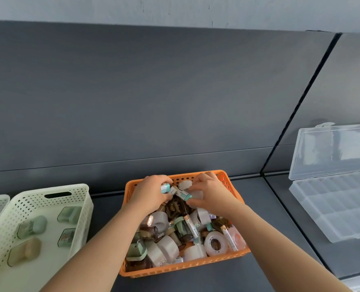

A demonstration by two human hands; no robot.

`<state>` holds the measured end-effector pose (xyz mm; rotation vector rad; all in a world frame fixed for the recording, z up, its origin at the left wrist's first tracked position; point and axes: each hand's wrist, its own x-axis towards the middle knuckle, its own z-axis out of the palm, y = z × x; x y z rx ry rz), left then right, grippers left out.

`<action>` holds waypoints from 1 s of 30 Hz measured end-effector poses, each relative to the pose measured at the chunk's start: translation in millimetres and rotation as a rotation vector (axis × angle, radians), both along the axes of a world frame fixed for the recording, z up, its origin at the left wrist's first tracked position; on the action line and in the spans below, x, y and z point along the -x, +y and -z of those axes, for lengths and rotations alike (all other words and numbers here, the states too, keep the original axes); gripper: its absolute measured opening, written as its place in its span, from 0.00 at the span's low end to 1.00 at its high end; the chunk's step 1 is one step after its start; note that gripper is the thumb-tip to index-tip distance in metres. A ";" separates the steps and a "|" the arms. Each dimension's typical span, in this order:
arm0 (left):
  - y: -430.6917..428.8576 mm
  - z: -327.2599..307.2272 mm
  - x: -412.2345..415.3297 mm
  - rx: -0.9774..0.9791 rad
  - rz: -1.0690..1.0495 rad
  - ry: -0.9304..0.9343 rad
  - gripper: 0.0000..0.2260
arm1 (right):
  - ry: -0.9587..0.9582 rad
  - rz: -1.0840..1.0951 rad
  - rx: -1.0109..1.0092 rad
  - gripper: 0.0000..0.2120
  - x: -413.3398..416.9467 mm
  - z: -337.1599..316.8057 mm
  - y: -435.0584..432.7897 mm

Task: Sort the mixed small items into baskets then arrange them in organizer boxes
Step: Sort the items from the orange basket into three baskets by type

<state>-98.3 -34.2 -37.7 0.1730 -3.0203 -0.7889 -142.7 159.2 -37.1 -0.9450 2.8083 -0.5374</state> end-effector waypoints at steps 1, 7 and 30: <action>-1.4 0.3 -1.2 -0.050 -0.020 0.017 0.17 | 0.016 0.002 -0.018 0.16 -0.3 1.3 -3.3; -7.7 -5.9 -17.7 -0.273 -0.099 0.119 0.11 | -0.004 0.064 0.115 0.17 0.2 2.9 -4.3; 31.7 -1.0 -25.2 -0.274 -0.046 0.085 0.08 | -0.294 0.023 -0.096 0.22 10.9 -19.7 52.9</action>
